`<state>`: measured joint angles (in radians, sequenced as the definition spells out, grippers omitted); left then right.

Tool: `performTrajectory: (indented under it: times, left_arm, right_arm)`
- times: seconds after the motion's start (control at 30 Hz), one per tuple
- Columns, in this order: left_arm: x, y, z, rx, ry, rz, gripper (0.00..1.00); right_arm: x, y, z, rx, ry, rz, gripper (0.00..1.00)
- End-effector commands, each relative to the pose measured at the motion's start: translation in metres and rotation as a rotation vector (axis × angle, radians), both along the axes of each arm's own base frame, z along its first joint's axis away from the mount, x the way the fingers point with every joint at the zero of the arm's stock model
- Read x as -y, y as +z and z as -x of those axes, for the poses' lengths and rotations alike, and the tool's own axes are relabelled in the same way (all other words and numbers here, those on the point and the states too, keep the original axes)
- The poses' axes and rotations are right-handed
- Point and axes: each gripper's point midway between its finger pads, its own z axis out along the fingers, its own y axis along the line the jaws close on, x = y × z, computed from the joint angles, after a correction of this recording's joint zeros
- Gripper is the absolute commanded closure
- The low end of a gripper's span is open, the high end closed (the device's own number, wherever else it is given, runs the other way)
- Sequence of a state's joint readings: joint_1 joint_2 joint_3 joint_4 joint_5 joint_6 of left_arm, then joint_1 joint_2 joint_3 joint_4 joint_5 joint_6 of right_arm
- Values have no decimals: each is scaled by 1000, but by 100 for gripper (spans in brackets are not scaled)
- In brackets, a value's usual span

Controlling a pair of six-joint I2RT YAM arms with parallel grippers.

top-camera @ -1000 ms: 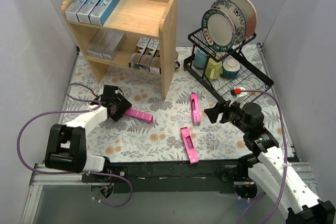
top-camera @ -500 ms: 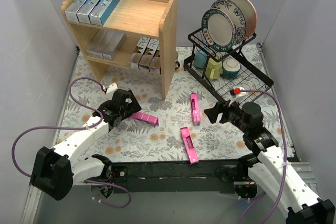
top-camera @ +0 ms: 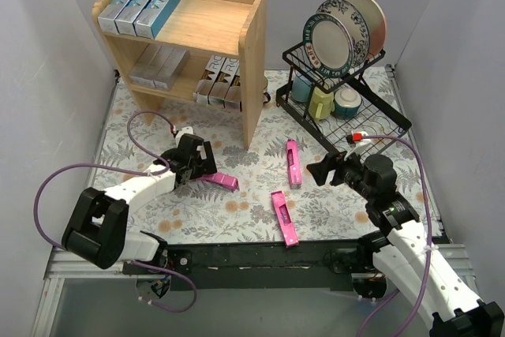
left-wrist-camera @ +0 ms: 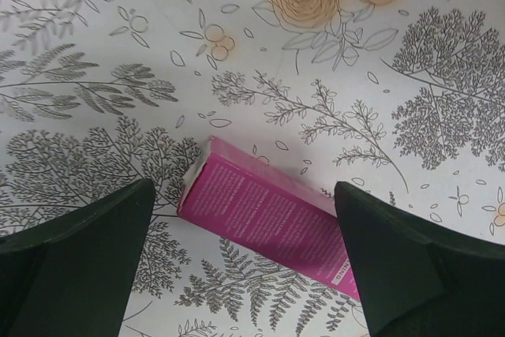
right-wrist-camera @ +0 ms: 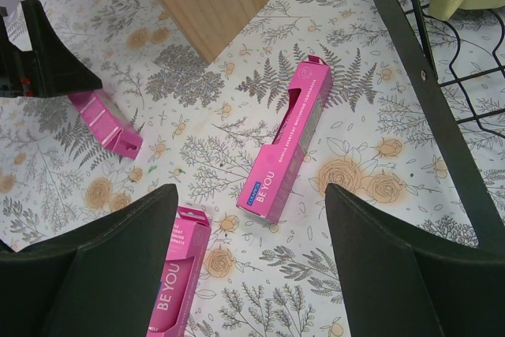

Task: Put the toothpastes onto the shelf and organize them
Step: Move the toothpaste to the center of the board.

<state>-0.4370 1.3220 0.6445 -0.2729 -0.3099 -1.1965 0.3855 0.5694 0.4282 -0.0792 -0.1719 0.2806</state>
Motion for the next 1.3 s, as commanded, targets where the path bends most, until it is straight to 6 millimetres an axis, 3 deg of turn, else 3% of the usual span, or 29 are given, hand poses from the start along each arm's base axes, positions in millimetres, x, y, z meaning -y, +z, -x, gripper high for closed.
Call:
performTrajectory:
  times: [0.0, 0.37, 0.5, 0.6, 0.83, 1.03, 1.1, 1.17, 1.27]
  left_arm:
    - [19, 10, -4, -10, -53, 81, 2]
    - [62, 32, 23, -67, -134, 311, 2]
    - [95, 43, 45, -106, -224, 412, 2]
    - [109, 58, 51, -68, -328, 382, 2]
    - [74, 83, 31, 164, -515, 35, 2]
    - [69, 54, 27, 170, -801, -200, 2]
    - [59, 33, 30, 183, -918, -318, 2]
    - [55, 25, 30, 225, -976, -376, 2]
    - [59, 29, 30, 263, -1057, -406, 2]
  right_arm:
    - [-2, 13, -3, 59, 13, -8, 16]
    - [-1, 12, -3, 56, 9, -10, 17]
    - [-2, 12, -3, 54, 14, -10, 17]
    - [-2, 12, -2, 54, 12, -8, 17]
    - [-3, 11, -1, 51, 20, -9, 17]
    - [-5, 11, -1, 53, 32, -18, 17]
    - [-8, 9, 1, 47, 49, -24, 17]
    - [-9, 9, 2, 42, 59, -26, 17]
    - [-9, 10, 2, 45, 57, -25, 17]
